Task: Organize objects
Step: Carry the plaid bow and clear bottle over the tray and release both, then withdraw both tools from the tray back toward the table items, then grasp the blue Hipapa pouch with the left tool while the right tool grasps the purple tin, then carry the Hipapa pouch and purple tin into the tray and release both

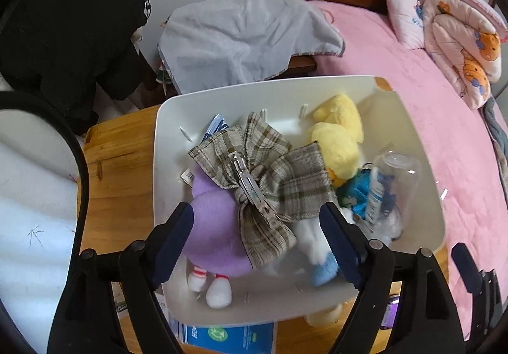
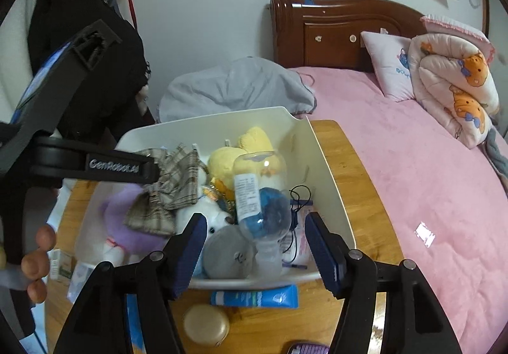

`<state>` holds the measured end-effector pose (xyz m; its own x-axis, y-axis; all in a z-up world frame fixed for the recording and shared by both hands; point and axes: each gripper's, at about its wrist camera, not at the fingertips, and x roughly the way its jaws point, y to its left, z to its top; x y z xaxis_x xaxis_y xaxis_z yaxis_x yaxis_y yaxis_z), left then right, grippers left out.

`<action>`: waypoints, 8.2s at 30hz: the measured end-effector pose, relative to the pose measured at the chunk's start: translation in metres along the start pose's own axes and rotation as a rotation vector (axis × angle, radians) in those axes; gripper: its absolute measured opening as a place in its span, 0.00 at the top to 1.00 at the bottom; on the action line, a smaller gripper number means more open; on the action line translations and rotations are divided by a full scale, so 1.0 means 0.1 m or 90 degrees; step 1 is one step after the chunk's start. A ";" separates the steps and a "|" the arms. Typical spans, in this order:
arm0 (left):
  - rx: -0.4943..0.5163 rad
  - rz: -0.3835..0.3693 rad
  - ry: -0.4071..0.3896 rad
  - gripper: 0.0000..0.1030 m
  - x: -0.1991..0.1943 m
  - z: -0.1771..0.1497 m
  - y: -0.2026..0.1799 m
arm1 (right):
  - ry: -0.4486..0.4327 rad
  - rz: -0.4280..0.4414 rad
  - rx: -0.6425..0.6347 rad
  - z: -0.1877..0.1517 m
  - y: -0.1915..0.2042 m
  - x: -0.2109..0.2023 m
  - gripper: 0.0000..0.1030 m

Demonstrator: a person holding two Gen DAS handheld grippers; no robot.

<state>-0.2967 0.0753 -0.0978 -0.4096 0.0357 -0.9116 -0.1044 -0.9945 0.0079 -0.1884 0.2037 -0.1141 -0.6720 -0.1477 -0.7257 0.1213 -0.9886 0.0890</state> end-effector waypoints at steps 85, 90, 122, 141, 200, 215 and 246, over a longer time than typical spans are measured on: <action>-0.223 -0.211 0.012 0.06 0.00 -2.08 0.69 | 0.045 -0.051 0.023 -1.45 -0.39 -0.67 0.30; -0.349 -0.238 0.041 0.06 0.24 -2.01 0.89 | 0.070 -0.048 0.037 -1.50 -0.45 -0.44 0.30; -0.547 -0.020 -0.017 0.06 0.45 -2.12 0.90 | 0.084 -0.020 0.069 -1.53 -0.65 -0.05 0.30; -0.480 0.012 -0.050 0.17 0.44 -2.21 1.02 | 0.098 -0.022 0.035 -1.48 -0.44 0.17 0.30; -0.019 -0.108 -0.323 0.37 -1.70 -0.64 0.27 | -0.192 0.053 -0.004 -0.01 0.18 -1.47 0.46; -0.018 -0.030 -0.297 0.37 -1.12 -0.06 0.16 | -0.189 0.026 0.003 0.53 0.28 -0.94 0.46; 0.073 0.063 -0.121 0.32 -0.06 -0.11 -0.05 | 0.008 -0.014 0.000 0.26 0.19 0.28 0.45</action>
<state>-0.2833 0.0787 -0.0969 -0.5847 -0.0335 -0.8105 -0.1523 -0.9769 0.1502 -0.2238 0.1801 -0.1155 -0.6657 -0.1257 -0.7355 0.1069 -0.9916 0.0728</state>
